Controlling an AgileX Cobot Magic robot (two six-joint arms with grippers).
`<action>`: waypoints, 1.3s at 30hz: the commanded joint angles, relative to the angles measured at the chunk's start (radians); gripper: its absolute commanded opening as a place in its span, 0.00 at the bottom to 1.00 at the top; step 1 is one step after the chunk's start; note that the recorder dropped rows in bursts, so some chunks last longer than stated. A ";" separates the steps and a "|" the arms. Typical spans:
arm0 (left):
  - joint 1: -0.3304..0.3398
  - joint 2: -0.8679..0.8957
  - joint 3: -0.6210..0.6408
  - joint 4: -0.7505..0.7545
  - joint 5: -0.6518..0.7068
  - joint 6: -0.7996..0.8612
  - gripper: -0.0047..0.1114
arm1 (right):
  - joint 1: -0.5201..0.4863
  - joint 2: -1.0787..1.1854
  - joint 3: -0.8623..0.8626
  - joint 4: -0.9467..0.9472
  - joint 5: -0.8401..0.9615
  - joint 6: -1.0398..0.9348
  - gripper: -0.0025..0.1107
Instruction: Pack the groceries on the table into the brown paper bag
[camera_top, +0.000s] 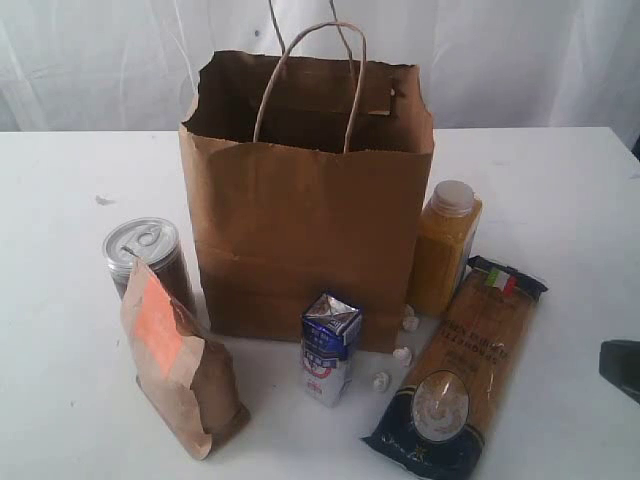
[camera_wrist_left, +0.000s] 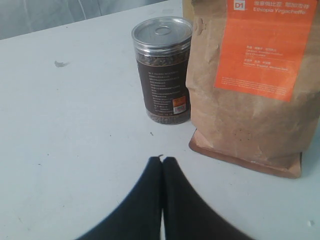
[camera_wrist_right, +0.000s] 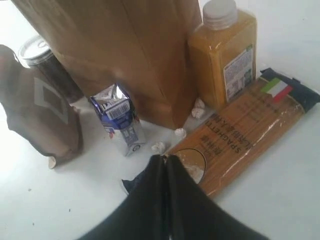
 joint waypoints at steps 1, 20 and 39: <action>0.003 -0.004 0.004 -0.007 0.003 -0.003 0.04 | -0.002 -0.005 0.009 0.005 -0.041 0.002 0.02; 0.003 -0.004 0.004 -0.007 0.003 -0.001 0.04 | -0.046 -0.085 0.063 -0.017 -0.187 -0.103 0.02; 0.003 -0.004 0.004 -0.007 0.003 -0.001 0.04 | -0.321 -0.221 0.394 0.099 -0.504 -0.311 0.02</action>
